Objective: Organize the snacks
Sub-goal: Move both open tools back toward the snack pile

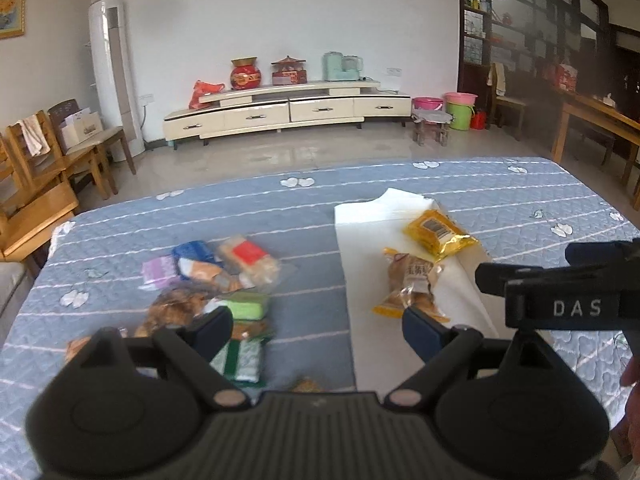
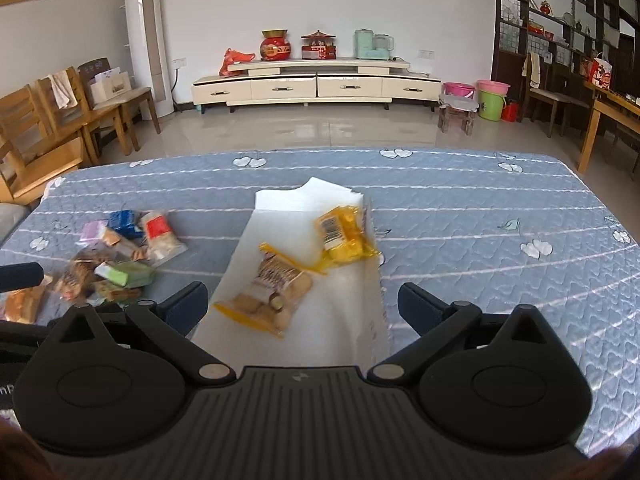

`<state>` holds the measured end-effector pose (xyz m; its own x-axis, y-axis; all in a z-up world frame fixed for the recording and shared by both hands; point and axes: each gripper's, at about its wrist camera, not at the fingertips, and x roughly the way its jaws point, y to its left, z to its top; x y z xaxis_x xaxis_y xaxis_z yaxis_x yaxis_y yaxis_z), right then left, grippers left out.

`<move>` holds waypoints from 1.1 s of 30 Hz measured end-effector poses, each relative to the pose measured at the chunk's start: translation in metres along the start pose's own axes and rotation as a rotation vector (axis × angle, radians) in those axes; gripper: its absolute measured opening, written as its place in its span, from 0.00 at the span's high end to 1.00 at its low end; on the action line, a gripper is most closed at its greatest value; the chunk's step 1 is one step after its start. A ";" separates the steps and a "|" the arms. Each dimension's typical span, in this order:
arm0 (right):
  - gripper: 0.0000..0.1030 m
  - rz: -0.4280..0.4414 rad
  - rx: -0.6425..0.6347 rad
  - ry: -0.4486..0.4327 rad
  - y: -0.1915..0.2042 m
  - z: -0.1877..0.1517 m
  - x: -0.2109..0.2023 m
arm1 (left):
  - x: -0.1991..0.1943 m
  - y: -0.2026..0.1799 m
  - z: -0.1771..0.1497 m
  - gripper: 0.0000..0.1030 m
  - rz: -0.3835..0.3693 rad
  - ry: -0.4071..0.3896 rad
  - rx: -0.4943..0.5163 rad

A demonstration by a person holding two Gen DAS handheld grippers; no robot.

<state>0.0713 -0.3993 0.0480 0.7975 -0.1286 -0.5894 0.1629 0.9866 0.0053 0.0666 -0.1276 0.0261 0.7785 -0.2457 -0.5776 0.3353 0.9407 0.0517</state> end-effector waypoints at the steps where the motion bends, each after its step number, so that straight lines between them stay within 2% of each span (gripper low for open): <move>1: 0.00 0.004 0.008 -0.001 0.002 -0.001 -0.002 | -0.002 0.002 -0.001 0.11 0.005 -0.002 0.001; 17: 0.00 0.076 -0.031 -0.006 0.047 -0.013 -0.010 | -0.030 0.054 -0.028 0.11 0.072 -0.014 -0.055; 33: 0.00 0.149 -0.062 0.014 0.067 -0.021 0.004 | -0.028 0.088 -0.050 0.11 0.105 0.005 -0.098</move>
<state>0.0734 -0.3321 0.0286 0.8020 0.0202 -0.5970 0.0073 0.9990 0.0437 0.0475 -0.0267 0.0067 0.8040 -0.1441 -0.5769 0.1985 0.9796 0.0320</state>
